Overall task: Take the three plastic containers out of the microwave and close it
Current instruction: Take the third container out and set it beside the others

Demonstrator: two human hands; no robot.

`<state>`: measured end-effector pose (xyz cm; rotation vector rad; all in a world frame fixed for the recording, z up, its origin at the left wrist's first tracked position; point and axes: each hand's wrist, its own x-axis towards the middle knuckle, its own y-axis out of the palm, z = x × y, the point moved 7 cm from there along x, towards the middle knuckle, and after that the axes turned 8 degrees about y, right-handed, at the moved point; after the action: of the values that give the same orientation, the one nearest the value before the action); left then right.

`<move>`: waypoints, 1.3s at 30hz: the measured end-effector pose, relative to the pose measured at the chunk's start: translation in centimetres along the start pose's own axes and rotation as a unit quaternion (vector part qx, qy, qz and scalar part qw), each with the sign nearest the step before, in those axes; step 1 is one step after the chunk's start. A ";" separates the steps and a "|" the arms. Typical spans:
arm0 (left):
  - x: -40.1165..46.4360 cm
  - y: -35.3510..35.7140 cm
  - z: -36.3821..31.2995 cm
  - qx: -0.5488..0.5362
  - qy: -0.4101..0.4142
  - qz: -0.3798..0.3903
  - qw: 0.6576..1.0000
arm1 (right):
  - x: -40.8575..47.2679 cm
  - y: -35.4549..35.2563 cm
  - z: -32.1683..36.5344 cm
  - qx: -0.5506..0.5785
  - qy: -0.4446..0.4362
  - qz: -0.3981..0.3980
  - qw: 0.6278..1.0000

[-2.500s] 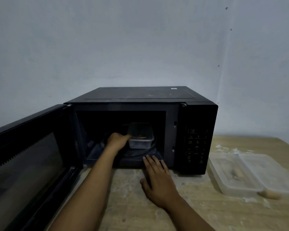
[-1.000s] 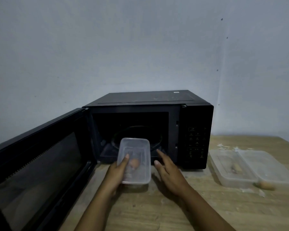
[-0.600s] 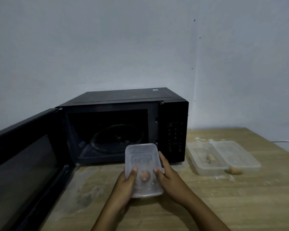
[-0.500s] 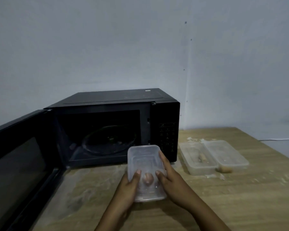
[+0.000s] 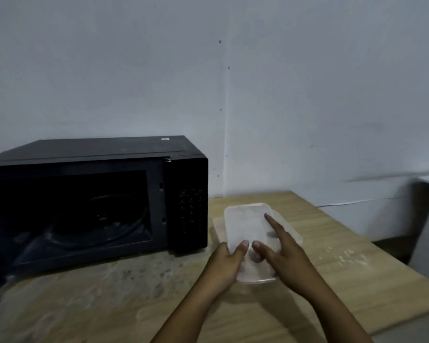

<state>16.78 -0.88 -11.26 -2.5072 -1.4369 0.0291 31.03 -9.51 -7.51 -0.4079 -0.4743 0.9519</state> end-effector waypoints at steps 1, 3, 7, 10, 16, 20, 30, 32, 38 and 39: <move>0.8 0.7 -0.5 0.012 0.002 0.006 1.000 | 0.8 -1.2 -0.6 -0.004 0.007 -0.009 1.000; 2.5 1.7 -1.6 0.032 0.012 0.008 0.999 | 2.5 -3.3 -1.7 -0.008 0.019 -0.026 0.999; 5.8 2.6 -3.4 0.111 0.043 0.001 0.993 | 5.8 -7.6 -4.4 -0.020 0.045 -0.034 0.998; 7.8 2.8 -3.2 0.166 0.080 0.005 0.983 | 7.7 -9.7 -6.1 -0.055 0.067 0.014 0.996; 10.4 4.5 -1.6 0.393 0.110 0.041 0.912 | 11.2 -13.8 -10.4 -0.053 0.139 0.030 0.988; 10.9 6.2 -0.3 0.460 0.095 0.096 0.878 | 13.5 -15.2 -13.7 -0.056 0.184 0.053 0.980; 11.6 6.6 -0.3 0.480 0.083 0.109 0.867 | 17.5 -11.9 -17.4 -0.151 0.165 0.073 0.972; 11.6 6.6 -0.3 0.482 0.085 0.108 0.865 | 17.8 -11.4 -17.4 -0.165 0.162 0.058 0.971; 11.7 6.7 -0.4 0.478 0.085 0.107 0.868 | 17.6 -10.5 -16.8 -0.284 0.159 0.019 0.945; 11.6 6.7 -0.5 0.478 0.085 0.107 0.868 | 17.4 -10.4 -16.7 -0.297 0.155 0.016 0.942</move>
<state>28.53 5.68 -11.07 -1.7452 -0.7544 0.4347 55.82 -2.24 -12.22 -1.1001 -0.4600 0.7412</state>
